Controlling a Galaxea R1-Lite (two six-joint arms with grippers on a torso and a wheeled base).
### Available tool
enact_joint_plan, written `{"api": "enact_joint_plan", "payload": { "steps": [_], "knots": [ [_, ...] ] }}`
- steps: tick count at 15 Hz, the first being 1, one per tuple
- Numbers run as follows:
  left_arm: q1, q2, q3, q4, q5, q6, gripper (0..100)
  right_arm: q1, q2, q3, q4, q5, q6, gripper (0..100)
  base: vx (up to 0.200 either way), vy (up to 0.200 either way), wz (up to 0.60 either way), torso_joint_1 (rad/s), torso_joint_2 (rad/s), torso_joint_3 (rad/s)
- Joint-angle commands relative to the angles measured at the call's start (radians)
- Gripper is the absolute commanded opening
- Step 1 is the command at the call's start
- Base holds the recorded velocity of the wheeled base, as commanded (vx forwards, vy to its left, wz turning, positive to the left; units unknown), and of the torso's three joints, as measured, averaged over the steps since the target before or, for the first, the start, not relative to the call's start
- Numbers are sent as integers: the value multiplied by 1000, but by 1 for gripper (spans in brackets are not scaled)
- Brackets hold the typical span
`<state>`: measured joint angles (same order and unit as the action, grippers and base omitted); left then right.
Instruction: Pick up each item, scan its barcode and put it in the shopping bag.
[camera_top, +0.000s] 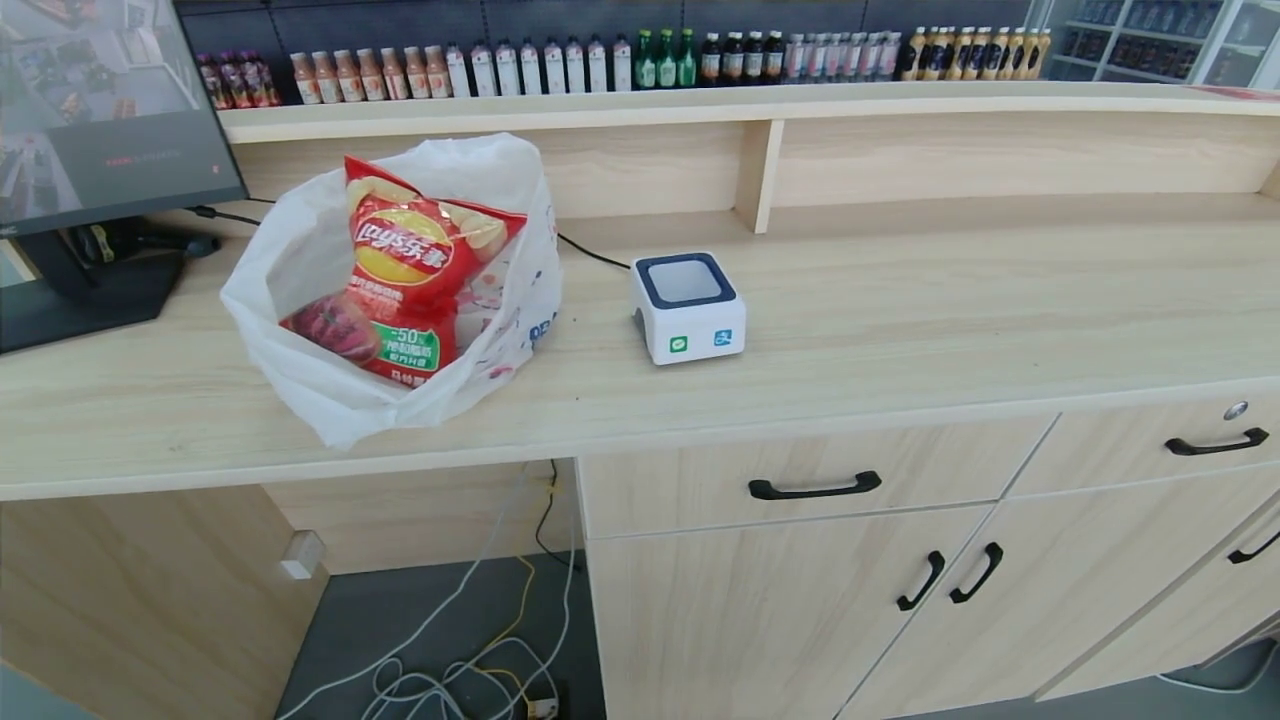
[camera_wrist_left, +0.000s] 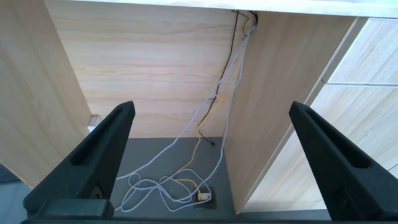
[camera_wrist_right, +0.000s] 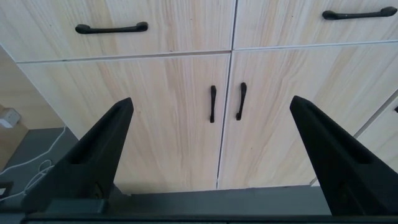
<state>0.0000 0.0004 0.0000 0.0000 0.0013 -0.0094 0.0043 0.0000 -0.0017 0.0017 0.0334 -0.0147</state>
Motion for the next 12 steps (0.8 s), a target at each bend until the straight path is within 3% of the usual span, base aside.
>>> {"api": "enact_joint_plan", "payload": {
  "steps": [1,12],
  "knots": [
    [0,0,0,0,0,0,100,0,2,0,0,0,-8,100,0,-200,0,-17,-2,-2],
    [0,0,0,0,0,8,100,0,2,0,0,0,1,100,0,0,0,0,0,0]
  ]
}}
